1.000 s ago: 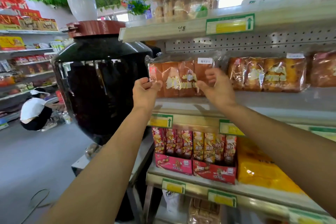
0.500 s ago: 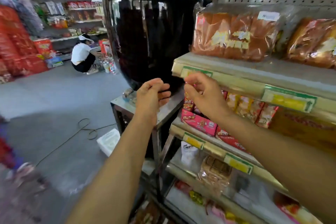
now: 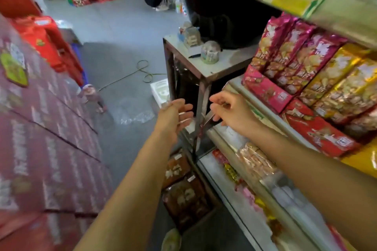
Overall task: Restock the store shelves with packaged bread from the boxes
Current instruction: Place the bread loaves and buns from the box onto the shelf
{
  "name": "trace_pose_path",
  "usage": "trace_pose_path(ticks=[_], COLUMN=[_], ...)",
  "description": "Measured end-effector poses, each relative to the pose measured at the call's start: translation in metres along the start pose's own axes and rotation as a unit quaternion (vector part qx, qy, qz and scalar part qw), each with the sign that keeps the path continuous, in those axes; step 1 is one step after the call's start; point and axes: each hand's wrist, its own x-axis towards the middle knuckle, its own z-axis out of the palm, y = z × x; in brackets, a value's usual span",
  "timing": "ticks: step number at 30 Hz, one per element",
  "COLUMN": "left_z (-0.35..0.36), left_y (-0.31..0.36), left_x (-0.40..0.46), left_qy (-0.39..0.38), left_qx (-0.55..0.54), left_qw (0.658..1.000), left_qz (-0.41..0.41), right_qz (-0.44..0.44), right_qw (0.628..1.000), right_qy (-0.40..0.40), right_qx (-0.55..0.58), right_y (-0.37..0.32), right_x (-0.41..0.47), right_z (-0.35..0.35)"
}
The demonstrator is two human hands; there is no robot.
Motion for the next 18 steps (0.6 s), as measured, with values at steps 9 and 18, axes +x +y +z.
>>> trace_pose_path(ticks=[9, 18], left_z=[-0.071, -0.139], left_y=[-0.127, -0.291], left_x=[0.032, 0.108], left_qy=[0.102, 0.160], left_qx=[-0.034, -0.048], left_qw=[0.987, 0.957], left_qz=[-0.123, -0.235], right_qz=[0.162, 0.313], right_qw=[0.981, 0.939], right_qy=[-0.091, -0.106], right_qx=[0.054, 0.090], right_y=[0.125, 0.282], right_x=[-0.013, -0.005], right_z=[0.083, 0.183])
